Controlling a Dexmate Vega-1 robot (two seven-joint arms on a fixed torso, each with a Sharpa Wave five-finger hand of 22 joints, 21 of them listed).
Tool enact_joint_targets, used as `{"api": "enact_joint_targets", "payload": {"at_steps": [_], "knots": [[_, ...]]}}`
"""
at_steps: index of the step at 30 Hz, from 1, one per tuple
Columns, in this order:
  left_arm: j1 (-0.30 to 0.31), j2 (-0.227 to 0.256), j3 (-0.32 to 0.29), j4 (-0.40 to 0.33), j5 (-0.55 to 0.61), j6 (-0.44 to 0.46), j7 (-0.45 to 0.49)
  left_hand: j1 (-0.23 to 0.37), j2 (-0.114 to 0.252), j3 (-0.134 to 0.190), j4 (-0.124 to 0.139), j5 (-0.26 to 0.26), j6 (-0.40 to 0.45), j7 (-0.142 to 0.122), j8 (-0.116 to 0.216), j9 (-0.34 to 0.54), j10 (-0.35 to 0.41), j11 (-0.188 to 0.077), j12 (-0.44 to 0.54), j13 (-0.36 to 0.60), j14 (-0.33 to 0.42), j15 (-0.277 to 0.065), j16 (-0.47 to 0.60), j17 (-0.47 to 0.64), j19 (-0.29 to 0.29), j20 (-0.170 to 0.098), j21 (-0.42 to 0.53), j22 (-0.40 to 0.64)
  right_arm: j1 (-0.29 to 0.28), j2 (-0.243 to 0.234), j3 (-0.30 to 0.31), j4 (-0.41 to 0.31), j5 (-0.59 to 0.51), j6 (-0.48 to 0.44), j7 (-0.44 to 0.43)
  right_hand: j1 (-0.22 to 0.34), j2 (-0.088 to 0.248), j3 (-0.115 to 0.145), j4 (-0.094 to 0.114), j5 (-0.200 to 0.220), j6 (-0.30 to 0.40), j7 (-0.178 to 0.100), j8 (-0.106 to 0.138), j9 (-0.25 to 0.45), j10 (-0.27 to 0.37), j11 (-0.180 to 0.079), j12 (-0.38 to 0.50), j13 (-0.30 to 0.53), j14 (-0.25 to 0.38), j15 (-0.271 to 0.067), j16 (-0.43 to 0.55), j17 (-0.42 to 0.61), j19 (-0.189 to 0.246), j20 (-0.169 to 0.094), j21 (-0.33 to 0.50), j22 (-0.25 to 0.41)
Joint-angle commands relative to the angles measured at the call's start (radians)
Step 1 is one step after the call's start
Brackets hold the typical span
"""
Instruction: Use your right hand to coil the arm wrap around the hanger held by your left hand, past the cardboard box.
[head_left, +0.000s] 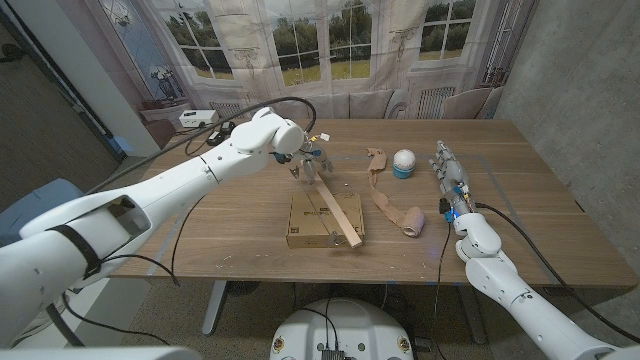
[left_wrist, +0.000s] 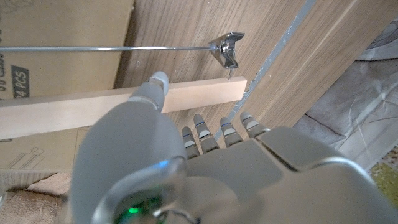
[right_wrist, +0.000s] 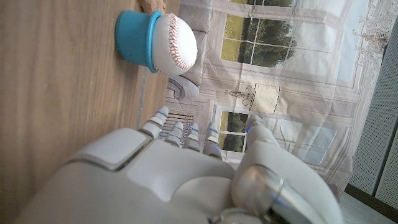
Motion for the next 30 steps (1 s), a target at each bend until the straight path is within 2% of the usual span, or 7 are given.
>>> {"api": "enact_joint_targets", "payload": {"at_steps": [1,18,21,23,25,27,30], "knots": [[-0.037,-0.043,0.03,0.091,-0.035,-0.061,0.038,0.008,0.007,-0.013,-0.001,-0.007,0.006,0.011,0.007,0.002,-0.002,0.026,0.009,0.012,0.008,-0.036,-0.002,0.003,0.035,-0.043,0.021,0.001,0.0,0.002,0.003,0.005,0.0,-0.002,-0.009,-0.005,0.002,0.002,0.004,0.003,0.009,0.0,0.001,0.001,0.006,-0.002,0.003,0.004,0.007,0.004,0.006,0.005,0.003,0.01,0.007,0.001],[-0.095,-0.089,0.088,0.21,-0.091,-0.113,0.043,0.022,0.01,-0.026,-0.006,-0.015,0.005,0.017,0.006,0.002,0.027,0.012,0.024,0.025,0.019,-0.038,-0.002,0.003,0.058,-0.077,0.024,-0.001,0.01,0.0,0.003,0.007,-0.011,-0.015,-0.029,-0.009,0.002,0.0,0.006,0.003,0.009,-0.002,0.001,0.001,0.008,0.0,0.003,0.004,0.019,0.008,0.01,0.006,0.007,0.017,0.008,0.002],[-0.102,-0.087,0.092,0.217,-0.094,-0.119,0.051,0.019,0.01,-0.035,-0.004,-0.022,-0.006,0.022,0.001,0.001,0.025,0.026,0.029,0.036,0.013,-0.03,-0.006,0.004,0.05,-0.044,0.019,0.0,0.017,0.001,0.001,0.011,-0.014,-0.021,-0.032,-0.009,0.002,0.0,0.006,0.003,0.009,-0.002,0.001,0.001,0.008,0.0,0.003,0.004,0.02,0.01,0.01,0.006,0.007,0.017,0.008,0.002],[-0.104,-0.085,0.093,0.217,-0.098,-0.118,0.052,0.012,0.001,-0.058,-0.001,-0.023,-0.12,0.001,-0.034,-0.005,-0.117,0.03,-0.024,0.04,-0.083,0.013,-0.016,0.004,0.008,-0.012,0.011,0.001,0.019,0.0,0.0,0.013,-0.014,-0.022,-0.03,-0.01,0.002,-0.001,0.007,0.003,0.008,-0.002,0.001,0.001,0.007,-0.001,0.002,0.004,0.022,0.015,0.011,0.007,0.007,0.018,0.008,0.002],[-0.094,-0.072,0.082,0.203,-0.101,-0.121,0.09,-0.033,-0.019,-0.115,0.022,-0.002,-0.398,0.026,-0.05,-0.021,-0.379,0.061,-0.072,0.009,-0.256,0.095,-0.015,0.007,-0.157,0.015,0.0,0.003,0.026,0.002,-0.002,0.019,-0.013,-0.026,-0.027,-0.01,0.002,-0.001,0.007,0.003,0.009,-0.002,0.001,0.001,0.007,-0.001,0.002,0.004,0.025,0.016,0.012,0.007,0.007,0.018,0.008,0.002],[-0.087,-0.06,0.075,0.187,-0.099,-0.126,0.119,-0.048,-0.025,-0.133,0.03,0.01,-0.459,0.043,-0.048,-0.022,-0.414,0.07,-0.067,0.003,-0.279,0.102,-0.013,0.007,-0.222,0.031,-0.007,0.003,0.031,0.003,-0.004,0.024,-0.014,-0.026,-0.025,-0.01,0.002,-0.001,0.007,0.003,0.009,-0.001,0.001,0.001,0.006,-0.002,0.002,0.004,0.027,0.019,0.013,0.007,0.007,0.018,0.008,0.002],[-0.075,-0.043,0.066,0.16,-0.096,-0.143,0.161,-0.058,-0.043,-0.163,0.033,0.029,-0.437,0.033,-0.017,-0.02,-0.31,0.05,-0.013,0.006,-0.208,0.047,0.011,0.008,-0.259,0.037,0.005,0.002,0.036,0.006,-0.005,0.029,-0.015,-0.023,-0.024,-0.011,0.002,-0.001,0.007,0.003,0.011,-0.001,0.002,0.001,0.006,-0.002,0.002,0.004,0.028,0.019,0.013,0.007,0.007,0.018,0.008,0.002]]}}
